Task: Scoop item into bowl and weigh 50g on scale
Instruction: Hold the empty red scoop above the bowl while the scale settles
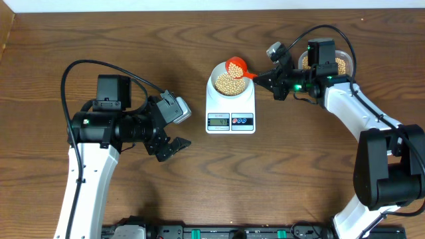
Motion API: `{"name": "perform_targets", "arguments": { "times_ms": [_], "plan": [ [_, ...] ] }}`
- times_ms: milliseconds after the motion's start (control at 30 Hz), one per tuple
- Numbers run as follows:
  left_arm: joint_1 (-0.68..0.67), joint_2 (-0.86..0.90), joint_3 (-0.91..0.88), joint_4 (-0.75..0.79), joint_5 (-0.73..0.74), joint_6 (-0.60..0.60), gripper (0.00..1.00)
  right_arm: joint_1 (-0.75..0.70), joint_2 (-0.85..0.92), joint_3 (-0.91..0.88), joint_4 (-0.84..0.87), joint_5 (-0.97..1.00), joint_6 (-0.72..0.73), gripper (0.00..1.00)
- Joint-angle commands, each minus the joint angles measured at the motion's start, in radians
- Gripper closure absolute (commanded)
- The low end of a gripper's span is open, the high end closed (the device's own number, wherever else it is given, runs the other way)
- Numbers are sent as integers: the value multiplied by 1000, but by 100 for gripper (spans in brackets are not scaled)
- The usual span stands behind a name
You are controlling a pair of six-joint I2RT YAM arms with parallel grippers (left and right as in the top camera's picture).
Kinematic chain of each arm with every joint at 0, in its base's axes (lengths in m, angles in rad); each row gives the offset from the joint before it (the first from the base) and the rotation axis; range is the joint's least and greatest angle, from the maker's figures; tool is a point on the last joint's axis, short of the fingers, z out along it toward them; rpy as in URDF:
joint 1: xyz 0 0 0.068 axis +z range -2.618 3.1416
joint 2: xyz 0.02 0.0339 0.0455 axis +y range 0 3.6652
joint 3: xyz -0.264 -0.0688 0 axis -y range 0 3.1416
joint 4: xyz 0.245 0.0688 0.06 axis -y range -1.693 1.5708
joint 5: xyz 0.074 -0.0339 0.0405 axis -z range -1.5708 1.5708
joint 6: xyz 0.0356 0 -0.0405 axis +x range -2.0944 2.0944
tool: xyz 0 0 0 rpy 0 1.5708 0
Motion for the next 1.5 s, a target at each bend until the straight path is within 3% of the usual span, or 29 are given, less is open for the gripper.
{"name": "perform_targets", "arguments": {
  "times_ms": [0, 633, 767, 867, 1467],
  "plan": [
    [3, 4, 16, -3, 3, 14, 5, 7, -32, 1, 0, -18, 13, 99],
    [3, 4, 16, -3, 2, 14, 4, 9, -32, 1, -8, 16, 12, 99],
    [3, 4, 16, -3, 3, 14, 5, 1, -32, 1, 19, -92, 13, 99],
    [3, 4, 16, -3, 3, 14, 5, 0, -32, 1, -2, 4, 12, 99],
    [3, 4, 16, -3, 2, 14, 5, 11, -33, 1, -19, 35, -25, 99]
  ]
}}
